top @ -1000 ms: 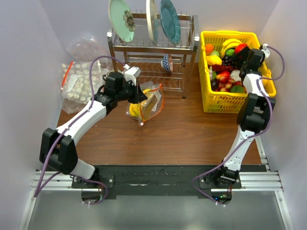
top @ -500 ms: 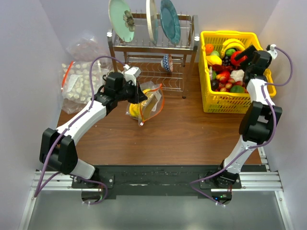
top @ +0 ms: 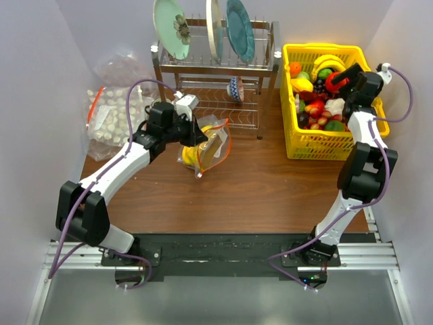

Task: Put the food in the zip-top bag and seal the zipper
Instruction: Pick up the fake fruit from the bin.

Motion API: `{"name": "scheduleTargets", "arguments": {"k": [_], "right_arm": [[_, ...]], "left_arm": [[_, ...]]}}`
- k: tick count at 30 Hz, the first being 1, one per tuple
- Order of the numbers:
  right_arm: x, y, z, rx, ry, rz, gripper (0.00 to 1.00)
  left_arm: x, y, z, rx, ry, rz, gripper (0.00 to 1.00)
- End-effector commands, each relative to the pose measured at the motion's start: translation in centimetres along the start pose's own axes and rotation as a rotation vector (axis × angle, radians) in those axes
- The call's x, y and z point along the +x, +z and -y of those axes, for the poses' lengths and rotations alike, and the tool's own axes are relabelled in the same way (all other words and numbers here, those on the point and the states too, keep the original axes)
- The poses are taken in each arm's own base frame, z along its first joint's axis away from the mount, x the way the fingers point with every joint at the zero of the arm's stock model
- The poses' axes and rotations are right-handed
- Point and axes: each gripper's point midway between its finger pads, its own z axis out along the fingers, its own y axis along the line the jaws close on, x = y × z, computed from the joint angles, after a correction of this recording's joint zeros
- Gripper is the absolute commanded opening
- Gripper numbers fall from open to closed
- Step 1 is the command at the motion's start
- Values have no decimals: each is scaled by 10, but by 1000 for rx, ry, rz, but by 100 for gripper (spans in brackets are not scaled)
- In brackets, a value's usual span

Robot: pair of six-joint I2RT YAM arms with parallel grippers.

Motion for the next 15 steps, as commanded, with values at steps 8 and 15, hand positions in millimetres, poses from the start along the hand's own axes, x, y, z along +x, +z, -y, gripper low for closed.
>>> {"name": "scheduleTargets", "arguments": {"k": [8,15], "right_arm": [[7,45,-4,-80,-19,23,99],[0,59,-13,-109,-44,29,83]], "left_arm": [[-8,-2,1,17,30,36,0],[-9,-2,-2,11,30,38,0]]}}
